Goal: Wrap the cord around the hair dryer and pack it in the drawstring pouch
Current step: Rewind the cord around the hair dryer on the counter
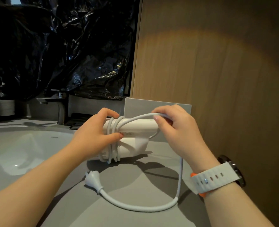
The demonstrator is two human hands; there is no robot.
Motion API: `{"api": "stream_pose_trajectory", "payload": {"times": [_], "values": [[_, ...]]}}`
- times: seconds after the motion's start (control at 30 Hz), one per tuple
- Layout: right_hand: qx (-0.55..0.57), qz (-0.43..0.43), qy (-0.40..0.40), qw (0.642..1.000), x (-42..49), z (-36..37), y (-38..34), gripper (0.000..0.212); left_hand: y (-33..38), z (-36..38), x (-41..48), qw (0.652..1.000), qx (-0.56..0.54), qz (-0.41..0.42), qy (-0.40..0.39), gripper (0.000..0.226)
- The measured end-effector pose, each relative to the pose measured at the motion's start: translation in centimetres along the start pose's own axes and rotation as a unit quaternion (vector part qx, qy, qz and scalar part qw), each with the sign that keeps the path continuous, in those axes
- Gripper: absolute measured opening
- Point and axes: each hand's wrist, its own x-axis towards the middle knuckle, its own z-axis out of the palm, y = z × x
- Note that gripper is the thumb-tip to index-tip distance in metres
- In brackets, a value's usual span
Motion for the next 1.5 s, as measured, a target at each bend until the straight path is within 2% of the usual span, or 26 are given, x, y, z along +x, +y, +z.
{"api": "stream_pose_trajectory", "payload": {"times": [0.1,0.2,0.23,0.3,0.37,0.4,0.47,0.63,0.77,0.87,0.93,1.1,1.3,1.5], "values": [[-0.061,-0.117,0.062,0.989,-0.2,0.1,-0.1,0.021,0.0,0.0,-0.1,1.0,-0.007,0.009,-0.017,0.042],[-0.152,-0.15,0.15,0.965,-0.2,0.0,0.2,0.023,0.2,-0.1,-0.2,1.0,-0.01,0.019,-0.018,0.043],[-0.181,-0.13,0.172,0.96,-0.3,-0.1,0.2,0.026,0.2,-0.1,-0.2,1.0,-0.01,0.021,-0.017,0.044],[-0.213,-0.039,0.175,0.96,-0.5,-0.4,0.2,0.034,0.3,-0.1,-0.3,0.999,-0.015,0.024,-0.014,0.046],[-0.229,0.058,0.128,0.963,-0.5,-0.6,0.4,0.04,0.4,0.0,-0.3,0.999,-0.016,0.028,-0.013,0.045],[-0.232,0.076,0.11,0.963,-0.5,-0.6,0.5,0.039,0.4,0.0,-0.3,0.999,-0.014,0.031,-0.013,0.045],[-0.205,0.07,0.089,0.972,-0.4,-0.4,0.6,0.033,0.3,0.0,-0.2,0.999,-0.018,0.037,-0.009,0.043],[-0.034,0.035,0.087,0.995,-0.2,0.0,0.7,0.018,0.1,-0.5,-0.3,0.996,-0.075,0.046,-0.027,0.044],[0.004,0.038,0.095,0.995,-0.3,0.1,1.4,0.004,0.1,-1.2,-0.6,0.985,-0.16,0.043,-0.042,0.043],[0.011,0.04,0.088,0.995,-0.2,-0.2,2.0,0.006,0.0,-1.5,-0.7,0.977,-0.205,0.04,-0.04,0.046],[0.033,0.051,0.051,0.997,-0.1,-0.5,2.3,0.003,0.0,-1.7,-0.6,0.974,-0.217,0.037,-0.045,0.048],[0.167,0.12,-0.032,0.978,-0.1,-0.7,3.2,0.021,-0.1,-2.6,-0.3,0.966,-0.237,0.032,-0.096,0.051],[0.187,0.196,-0.034,0.962,-0.4,0.9,3.4,0.003,-0.3,-2.7,-0.3,0.961,-0.255,0.036,-0.097,0.051],[0.238,0.242,-0.048,0.939,-0.7,2.3,3.6,0.014,-0.5,-2.7,-0.3,0.961,-0.259,0.034,-0.095,0.053]]}}
